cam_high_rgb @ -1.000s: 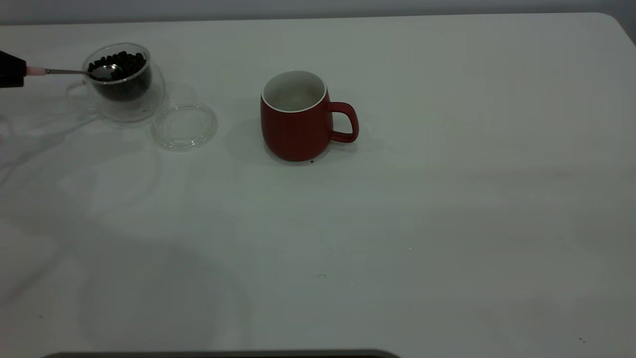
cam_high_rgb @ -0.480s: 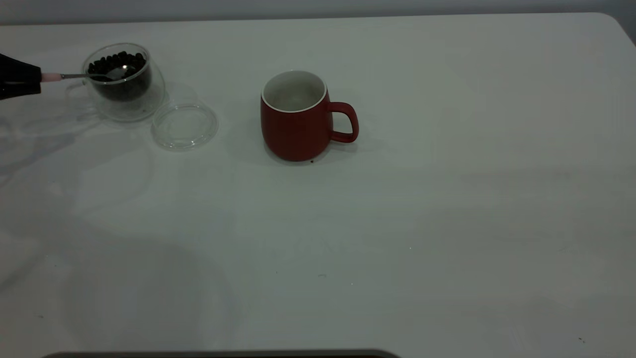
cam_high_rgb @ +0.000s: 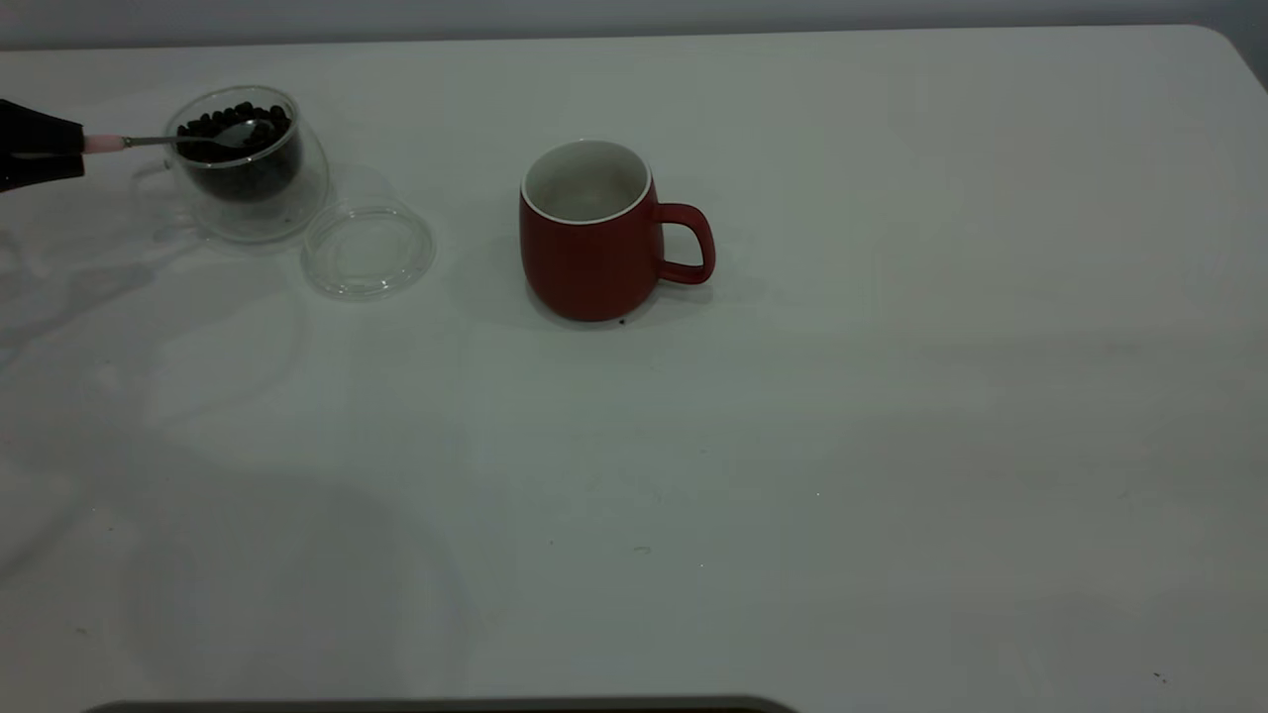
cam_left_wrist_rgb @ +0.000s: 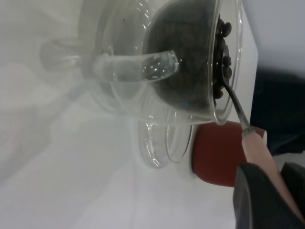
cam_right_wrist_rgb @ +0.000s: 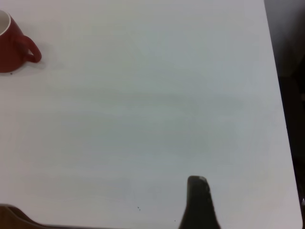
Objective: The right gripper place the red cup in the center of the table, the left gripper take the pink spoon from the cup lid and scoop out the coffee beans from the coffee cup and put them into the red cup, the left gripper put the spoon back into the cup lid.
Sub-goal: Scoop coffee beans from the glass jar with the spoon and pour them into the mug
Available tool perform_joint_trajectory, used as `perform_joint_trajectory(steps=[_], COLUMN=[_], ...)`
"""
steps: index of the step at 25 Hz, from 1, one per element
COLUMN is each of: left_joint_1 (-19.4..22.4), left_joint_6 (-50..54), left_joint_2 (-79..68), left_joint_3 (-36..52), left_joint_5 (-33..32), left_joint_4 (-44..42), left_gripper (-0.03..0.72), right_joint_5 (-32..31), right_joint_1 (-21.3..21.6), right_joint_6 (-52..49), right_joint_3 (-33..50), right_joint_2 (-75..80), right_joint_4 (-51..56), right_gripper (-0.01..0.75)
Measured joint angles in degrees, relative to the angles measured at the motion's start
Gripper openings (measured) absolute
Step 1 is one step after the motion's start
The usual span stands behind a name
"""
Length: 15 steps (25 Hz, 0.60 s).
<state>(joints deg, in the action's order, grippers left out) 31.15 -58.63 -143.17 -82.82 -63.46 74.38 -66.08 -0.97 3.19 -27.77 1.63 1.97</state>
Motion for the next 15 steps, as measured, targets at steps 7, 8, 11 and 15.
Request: perform_joint_trajectory(steps=[7, 8, 11, 15], left_joint_1=[0.00, 0.00, 0.00, 0.00], left_joint_6=[1.46, 1.60, 1.74, 1.78], left_joint_2=[0.00, -0.07, -0.86, -2.27], left_joint_3=[0.00, -0.05, -0.04, -0.04], left_joint_5=[-0.18, -0.23, -0.46, -1.27], left_joint_4=[0.00, 0.00, 0.11, 0.37], left_gripper=[0.119, 0.119, 0.119, 0.119], right_joint_5=[0.00, 0.00, 0.00, 0.00], right_joint_1=[0.00, 0.00, 0.00, 0.00], right_joint_6=[0.00, 0.00, 0.00, 0.00], right_joint_3=[0.00, 0.00, 0.00, 0.00], right_joint_2=[0.00, 0.00, 0.00, 0.00], right_joint_4=[0.00, 0.00, 0.00, 0.00], right_gripper=[0.588, 0.588, 0.588, 0.588])
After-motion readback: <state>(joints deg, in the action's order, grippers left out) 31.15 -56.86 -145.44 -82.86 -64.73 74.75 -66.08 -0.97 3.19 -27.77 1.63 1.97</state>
